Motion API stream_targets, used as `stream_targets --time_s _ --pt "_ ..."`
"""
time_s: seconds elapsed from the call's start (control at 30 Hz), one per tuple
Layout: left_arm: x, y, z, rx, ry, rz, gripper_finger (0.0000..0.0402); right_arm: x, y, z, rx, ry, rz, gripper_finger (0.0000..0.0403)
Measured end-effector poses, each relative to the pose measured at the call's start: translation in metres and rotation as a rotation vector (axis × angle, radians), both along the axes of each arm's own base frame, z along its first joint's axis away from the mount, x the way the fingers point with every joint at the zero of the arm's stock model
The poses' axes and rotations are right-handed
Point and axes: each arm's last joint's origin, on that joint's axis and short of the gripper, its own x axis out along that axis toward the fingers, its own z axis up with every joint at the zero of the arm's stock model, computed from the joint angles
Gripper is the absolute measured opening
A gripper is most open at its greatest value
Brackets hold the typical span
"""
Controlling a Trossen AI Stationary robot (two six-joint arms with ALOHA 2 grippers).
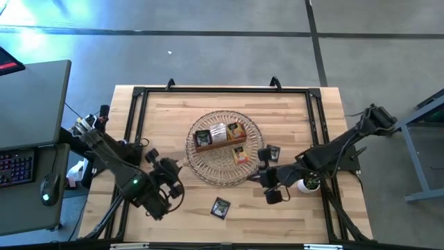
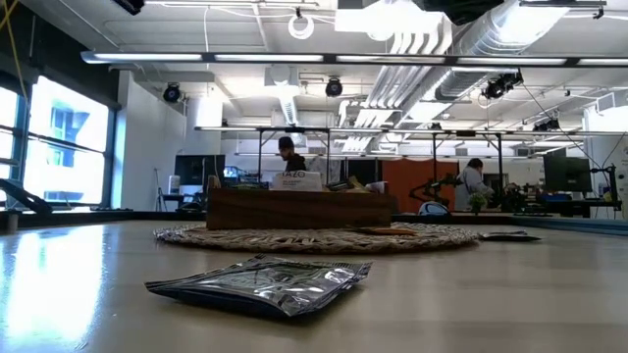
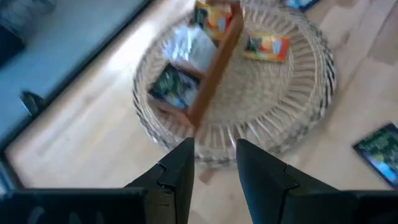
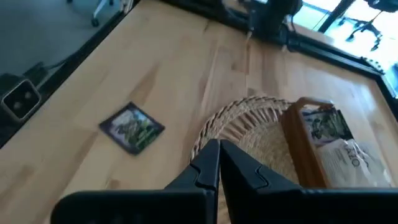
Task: Pick & Place Tea
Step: Put the yellow tea bag into the right section of the brown wooden organizer
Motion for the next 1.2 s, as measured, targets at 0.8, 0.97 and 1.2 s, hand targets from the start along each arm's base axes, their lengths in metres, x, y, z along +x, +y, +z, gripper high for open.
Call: stream_targets --time_s 0.8,0.97,1.2 --pt "0.066 0.016 -0.044 -0.242 -0.099 -0.140 0.0117 0.036 -0.078 -0.139 0.010 0.235 -0.342 0.0162" --pt "0.072 0.023 -0.044 -0.226 -0.083 -0.160 0.0117 0.039 -0.086 -0.154 -0.008 0.268 -0.386 0.0165" --pt "0.072 0.023 -0.044 -0.222 -0.079 -0.166 0.0117 0.039 -0.087 -0.157 -0.001 0.282 -0.378 0.0150"
